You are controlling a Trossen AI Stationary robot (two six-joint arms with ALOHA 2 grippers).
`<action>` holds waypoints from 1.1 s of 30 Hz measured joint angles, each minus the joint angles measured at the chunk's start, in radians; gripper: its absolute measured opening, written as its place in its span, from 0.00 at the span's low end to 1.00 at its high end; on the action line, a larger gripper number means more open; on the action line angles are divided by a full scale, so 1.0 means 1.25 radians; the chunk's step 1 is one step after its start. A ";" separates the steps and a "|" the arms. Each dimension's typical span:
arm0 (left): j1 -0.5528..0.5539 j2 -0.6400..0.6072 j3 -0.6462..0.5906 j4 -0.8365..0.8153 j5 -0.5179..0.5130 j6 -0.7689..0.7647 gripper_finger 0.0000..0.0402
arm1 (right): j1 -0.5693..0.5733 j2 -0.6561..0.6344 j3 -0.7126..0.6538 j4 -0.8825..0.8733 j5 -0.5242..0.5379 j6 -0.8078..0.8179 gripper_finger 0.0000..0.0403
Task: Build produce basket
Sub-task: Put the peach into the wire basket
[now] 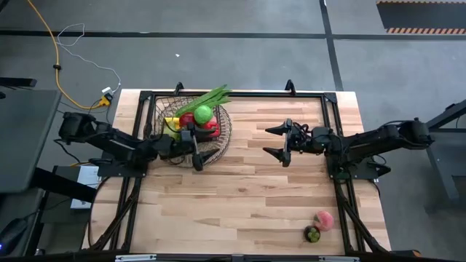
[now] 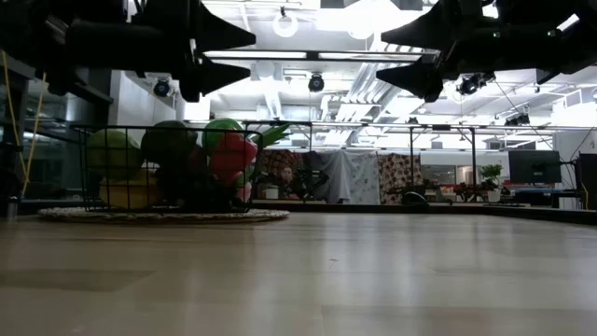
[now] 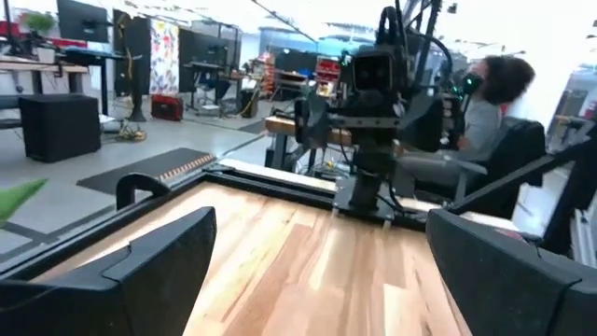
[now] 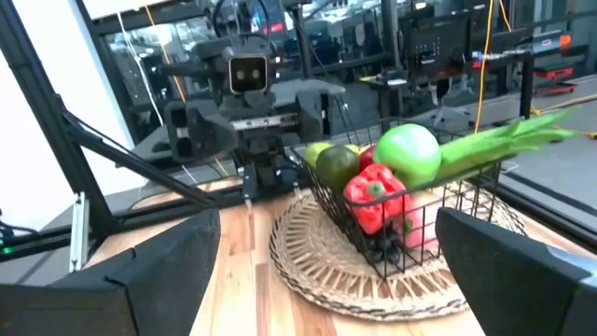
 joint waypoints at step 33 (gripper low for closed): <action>-0.012 0.012 0.000 0.047 0.036 0.015 0.94 | 0.000 0.001 0.045 -0.138 -0.002 0.098 0.96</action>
